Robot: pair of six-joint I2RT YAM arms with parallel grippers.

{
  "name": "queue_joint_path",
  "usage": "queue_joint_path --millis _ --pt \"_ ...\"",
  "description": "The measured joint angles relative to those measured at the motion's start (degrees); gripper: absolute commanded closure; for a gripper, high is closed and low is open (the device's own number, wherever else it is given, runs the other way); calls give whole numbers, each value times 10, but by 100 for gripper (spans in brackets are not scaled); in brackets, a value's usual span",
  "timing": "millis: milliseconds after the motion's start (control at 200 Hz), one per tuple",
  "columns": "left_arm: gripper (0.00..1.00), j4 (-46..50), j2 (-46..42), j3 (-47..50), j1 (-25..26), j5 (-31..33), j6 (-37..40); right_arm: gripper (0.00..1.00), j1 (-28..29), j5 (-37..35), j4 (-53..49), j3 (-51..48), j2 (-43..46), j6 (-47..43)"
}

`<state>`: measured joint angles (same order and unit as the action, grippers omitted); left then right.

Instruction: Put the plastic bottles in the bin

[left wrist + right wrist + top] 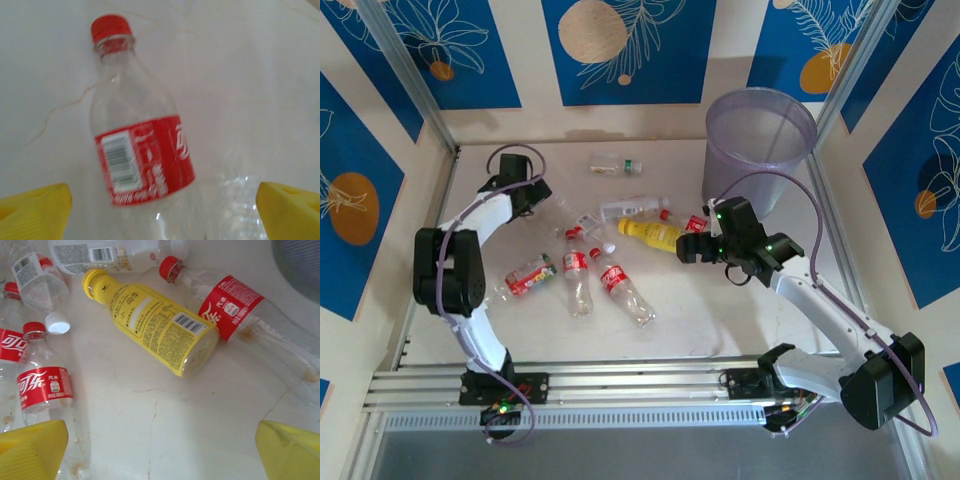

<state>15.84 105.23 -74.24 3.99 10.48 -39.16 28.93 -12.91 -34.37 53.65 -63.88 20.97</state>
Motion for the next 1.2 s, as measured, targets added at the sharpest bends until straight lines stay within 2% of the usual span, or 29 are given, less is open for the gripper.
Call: queue_joint_path --millis 295,755,1015,1201 --pt "13 -13 72 -26 -10 -19 -39 4 2 27 -19 9 4 0" --pt "48 -38 82 -19 -13 -22 -61 6 2 28 -26 9 4 0" --pt "50 -44 66 -5 -20 -28 -59 7 10 49 -29 13 5 -1" --pt "50 -42 -16 2 -23 -45 -51 8 13 68 -32 44 -2 -1"
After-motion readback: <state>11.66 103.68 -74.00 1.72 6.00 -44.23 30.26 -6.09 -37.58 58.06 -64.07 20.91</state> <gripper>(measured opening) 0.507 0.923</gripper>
